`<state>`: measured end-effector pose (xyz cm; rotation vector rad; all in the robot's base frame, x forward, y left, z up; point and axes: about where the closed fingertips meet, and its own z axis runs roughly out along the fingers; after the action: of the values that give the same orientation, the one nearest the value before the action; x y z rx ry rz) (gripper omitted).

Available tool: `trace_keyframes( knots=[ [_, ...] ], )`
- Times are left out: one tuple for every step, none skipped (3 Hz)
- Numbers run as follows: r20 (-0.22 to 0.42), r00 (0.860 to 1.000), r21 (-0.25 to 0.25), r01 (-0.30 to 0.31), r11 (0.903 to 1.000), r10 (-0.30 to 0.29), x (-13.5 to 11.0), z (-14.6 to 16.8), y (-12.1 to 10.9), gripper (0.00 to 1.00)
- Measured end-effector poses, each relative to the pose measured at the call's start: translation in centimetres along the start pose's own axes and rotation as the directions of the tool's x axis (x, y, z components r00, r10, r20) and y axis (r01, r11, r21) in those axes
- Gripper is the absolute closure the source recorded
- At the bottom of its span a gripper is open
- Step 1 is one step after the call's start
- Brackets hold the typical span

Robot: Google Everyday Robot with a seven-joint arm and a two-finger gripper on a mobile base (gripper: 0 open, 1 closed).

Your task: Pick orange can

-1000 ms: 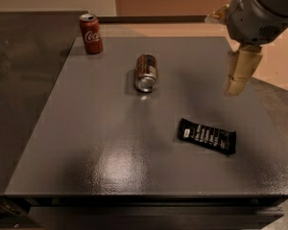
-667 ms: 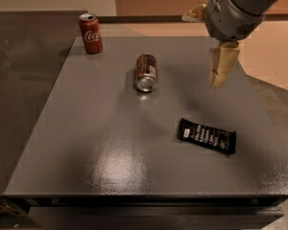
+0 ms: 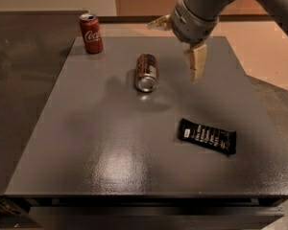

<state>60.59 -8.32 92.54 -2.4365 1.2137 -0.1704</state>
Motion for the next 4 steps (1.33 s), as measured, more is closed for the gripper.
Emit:
trace_keyframes(
  knots=[
    [0.010,0.982,-0.034,0.191,0.9809,-0.191,-0.7,2.8,-1.4,0.00],
    [0.016,0.930,-0.071,0.368,0.9271,-0.368,-1.5,4.9,-2.1,0.00],
    [0.007,0.859,-0.119,0.509,0.8525,-0.512,-2.2,6.5,-2.5,0.00],
    [0.002,0.799,-0.173,0.592,0.7871,-0.601,-2.5,7.7,-2.4,0.00]
  ],
)
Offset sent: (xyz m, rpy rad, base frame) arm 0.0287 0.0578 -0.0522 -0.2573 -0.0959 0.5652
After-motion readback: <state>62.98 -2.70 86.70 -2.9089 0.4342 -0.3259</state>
